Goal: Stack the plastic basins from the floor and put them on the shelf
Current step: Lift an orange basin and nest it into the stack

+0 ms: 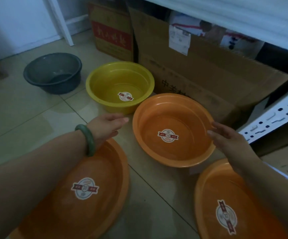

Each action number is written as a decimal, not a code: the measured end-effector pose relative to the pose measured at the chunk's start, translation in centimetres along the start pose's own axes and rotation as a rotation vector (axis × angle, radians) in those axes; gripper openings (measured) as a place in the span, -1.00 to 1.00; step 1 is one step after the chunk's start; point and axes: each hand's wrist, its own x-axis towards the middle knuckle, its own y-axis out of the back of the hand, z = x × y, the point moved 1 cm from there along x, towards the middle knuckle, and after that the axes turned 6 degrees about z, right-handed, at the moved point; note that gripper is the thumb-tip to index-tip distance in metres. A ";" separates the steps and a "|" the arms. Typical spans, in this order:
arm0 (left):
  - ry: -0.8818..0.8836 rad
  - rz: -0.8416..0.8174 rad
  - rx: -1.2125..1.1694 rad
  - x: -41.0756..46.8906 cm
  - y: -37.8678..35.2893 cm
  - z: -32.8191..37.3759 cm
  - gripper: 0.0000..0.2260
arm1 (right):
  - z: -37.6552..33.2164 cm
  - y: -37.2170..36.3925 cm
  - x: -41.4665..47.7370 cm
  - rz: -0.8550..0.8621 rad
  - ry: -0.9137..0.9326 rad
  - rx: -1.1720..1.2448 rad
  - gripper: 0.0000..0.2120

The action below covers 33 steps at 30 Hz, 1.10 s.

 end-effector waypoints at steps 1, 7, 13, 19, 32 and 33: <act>0.023 -0.017 -0.015 0.6 -0.9 0.1 -0.50 | 0.2 0.3 0.5 0.018 -0.007 0.007 -0.47; 0.144 -0.030 -0.067 3.7 -4.2 0.1 -0.37 | 2.3 1.2 3.1 0.044 -0.046 0.051 -0.38; 0.212 -0.040 -0.069 5.6 -6.6 -0.6 -0.54 | 4.3 1.2 4.9 0.014 -0.179 0.205 -0.27; 0.285 0.100 -0.027 6.6 -8.0 -1.2 -0.63 | 5.2 0.7 7.0 -0.024 -0.292 0.135 -0.44; 0.121 0.127 0.045 4.0 -5.7 1.3 -0.66 | 3.3 1.0 5.9 0.016 -0.199 0.215 -0.59; 0.110 0.129 0.045 3.7 -5.3 1.5 -0.67 | 3.1 1.1 5.7 0.013 -0.194 0.230 -0.58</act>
